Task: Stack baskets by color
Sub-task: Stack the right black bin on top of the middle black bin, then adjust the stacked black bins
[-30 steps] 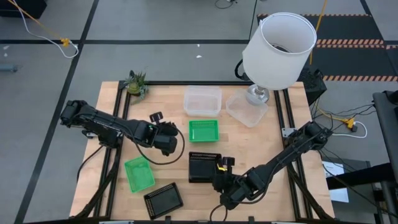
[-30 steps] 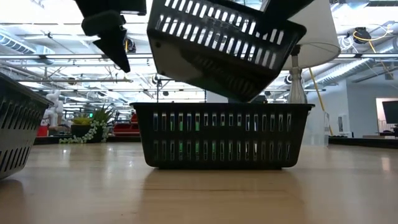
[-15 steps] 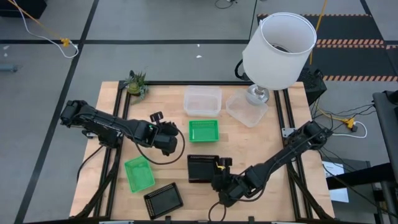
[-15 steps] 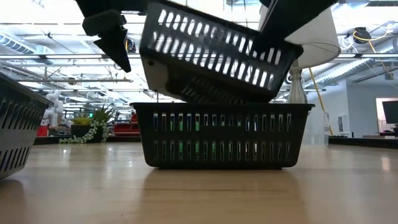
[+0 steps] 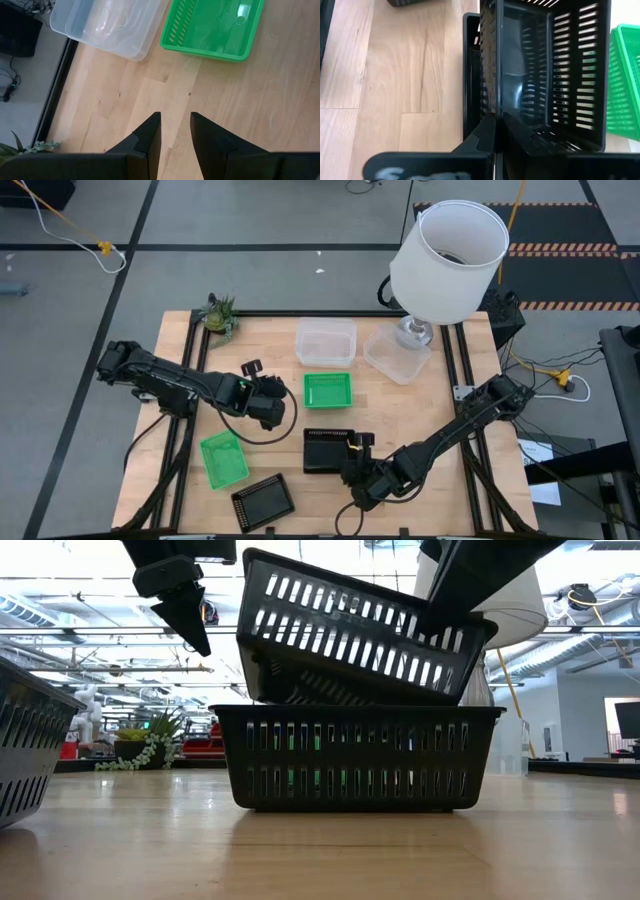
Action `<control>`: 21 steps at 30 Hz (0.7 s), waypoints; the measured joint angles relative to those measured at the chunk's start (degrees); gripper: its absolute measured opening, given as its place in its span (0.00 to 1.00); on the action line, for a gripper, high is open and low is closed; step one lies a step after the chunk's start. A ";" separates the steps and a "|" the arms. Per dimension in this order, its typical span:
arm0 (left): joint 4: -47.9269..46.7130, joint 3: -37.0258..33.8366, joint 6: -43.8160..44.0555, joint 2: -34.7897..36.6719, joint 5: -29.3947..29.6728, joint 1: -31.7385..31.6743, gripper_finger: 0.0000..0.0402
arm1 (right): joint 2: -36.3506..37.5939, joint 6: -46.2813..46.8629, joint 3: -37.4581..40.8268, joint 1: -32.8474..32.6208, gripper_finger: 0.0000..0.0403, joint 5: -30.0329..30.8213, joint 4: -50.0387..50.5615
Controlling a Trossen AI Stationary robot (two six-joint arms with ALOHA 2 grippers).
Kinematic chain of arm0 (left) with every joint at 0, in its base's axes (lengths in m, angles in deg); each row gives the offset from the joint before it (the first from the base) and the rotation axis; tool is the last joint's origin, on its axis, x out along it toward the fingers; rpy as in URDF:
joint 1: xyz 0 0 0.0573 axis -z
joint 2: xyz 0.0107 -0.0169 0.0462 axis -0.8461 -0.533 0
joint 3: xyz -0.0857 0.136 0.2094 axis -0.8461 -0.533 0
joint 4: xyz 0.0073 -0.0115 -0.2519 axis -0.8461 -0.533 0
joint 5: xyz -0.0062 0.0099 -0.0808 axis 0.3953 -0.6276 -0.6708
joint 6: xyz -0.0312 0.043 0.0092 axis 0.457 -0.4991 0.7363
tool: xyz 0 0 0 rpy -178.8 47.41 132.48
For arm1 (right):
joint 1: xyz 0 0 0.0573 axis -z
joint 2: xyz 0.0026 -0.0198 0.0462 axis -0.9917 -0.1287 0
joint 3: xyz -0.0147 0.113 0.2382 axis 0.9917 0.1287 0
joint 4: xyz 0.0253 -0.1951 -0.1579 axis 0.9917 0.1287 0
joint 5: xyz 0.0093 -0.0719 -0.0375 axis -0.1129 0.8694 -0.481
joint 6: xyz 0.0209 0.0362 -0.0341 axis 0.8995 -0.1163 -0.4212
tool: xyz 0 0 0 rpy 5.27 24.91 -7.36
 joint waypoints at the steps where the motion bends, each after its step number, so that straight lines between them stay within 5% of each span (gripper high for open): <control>1: 0.00 0.00 0.03 0.00 0.00 0.00 0.26 | 0.00 -0.01 0.00 0.00 0.03 0.01 0.03; 21: 0.04 0.00 0.05 0.00 0.01 0.00 0.26 | 0.00 -0.26 0.00 0.00 0.14 -1.50 -0.61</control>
